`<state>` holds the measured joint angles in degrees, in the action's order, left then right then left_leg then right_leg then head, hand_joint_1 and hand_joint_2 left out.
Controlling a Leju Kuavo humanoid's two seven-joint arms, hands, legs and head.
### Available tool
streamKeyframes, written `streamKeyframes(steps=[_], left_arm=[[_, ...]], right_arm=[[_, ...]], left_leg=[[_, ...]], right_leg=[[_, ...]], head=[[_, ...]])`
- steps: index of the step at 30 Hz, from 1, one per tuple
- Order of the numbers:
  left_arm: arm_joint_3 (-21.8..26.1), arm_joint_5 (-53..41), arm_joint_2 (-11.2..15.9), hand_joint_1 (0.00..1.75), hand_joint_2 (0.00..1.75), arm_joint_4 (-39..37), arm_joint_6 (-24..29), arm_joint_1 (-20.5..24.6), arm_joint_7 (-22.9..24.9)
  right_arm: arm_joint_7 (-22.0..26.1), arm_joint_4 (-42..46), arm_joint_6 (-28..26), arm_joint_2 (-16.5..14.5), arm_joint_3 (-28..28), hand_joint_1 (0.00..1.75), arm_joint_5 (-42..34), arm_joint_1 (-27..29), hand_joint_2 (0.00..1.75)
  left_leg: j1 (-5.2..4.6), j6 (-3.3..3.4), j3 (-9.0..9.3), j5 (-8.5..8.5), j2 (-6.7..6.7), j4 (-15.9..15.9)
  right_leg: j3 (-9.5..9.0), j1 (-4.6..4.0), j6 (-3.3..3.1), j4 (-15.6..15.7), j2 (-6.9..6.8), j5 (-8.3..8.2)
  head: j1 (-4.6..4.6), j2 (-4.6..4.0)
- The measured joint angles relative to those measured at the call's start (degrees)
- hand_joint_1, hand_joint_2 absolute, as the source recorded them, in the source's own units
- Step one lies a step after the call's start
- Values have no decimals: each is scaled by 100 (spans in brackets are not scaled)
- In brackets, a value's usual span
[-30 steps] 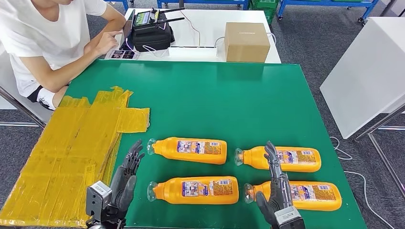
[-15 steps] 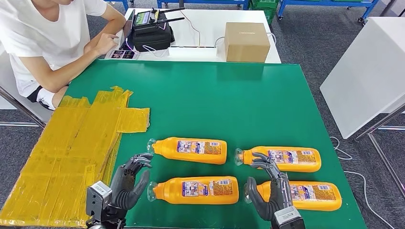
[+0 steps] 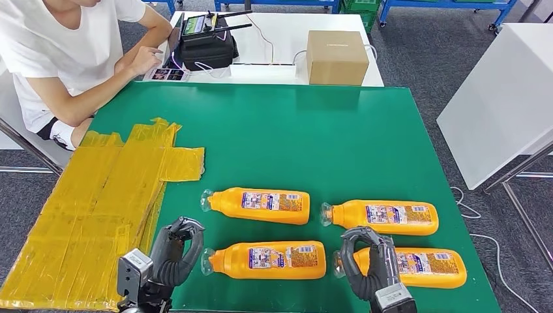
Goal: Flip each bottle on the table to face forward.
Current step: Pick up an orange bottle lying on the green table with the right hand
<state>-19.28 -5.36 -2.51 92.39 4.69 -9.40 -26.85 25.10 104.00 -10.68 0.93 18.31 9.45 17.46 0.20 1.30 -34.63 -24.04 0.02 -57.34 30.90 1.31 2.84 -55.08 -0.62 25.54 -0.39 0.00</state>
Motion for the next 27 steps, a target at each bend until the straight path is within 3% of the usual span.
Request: streamKeyframes(steps=[3, 7, 16, 22, 27], left_arm=[[-169, -505, -169, 175, 175, 8, 618, 291, -495], [-368, -498, -276, 0, 175, 8, 873, 552, -516], [-406, -510, -281, 0, 175, 10, 951, 835, -555], [-406, -527, -291, 0, 175, 26, 894, 882, -539], [-406, -516, -326, 0, 175, 26, 781, 919, -482]], right_arm=[[341, -204, -317, -339, 254, 175, 254, -395, 175], [290, -469, -778, -531, 639, 2, 560, -768, 175], [-474, -746, -1287, -477, 845, 0, 2344, -1341, 175], [-807, -893, -1311, -401, 956, 0, 2901, -1631, 175], [-1562, -1200, -1131, -291, 1123, 0, 3835, -1990, 175]], left_leg=[[1, -1, 11, 1, 3, 0], [2, -2, 25, -1, 2, 1], [0, -2, 6, 2, 4, -2], [1, -2, 4, 1, 4, -2], [1, -2, 4, 2, 5, -1]], right_leg=[[9, -2, -1, 0, 1, -1], [10, -2, -7, 0, 0, 9], [-9, 0, -5, -1, 1, 3], [-7, -1, -6, -1, 1, 3], [-5, -1, -6, -1, 1, 3]], head=[[-2, 0], [-1, 0], [-1, 0], [-1, 0], [-1, 0]])
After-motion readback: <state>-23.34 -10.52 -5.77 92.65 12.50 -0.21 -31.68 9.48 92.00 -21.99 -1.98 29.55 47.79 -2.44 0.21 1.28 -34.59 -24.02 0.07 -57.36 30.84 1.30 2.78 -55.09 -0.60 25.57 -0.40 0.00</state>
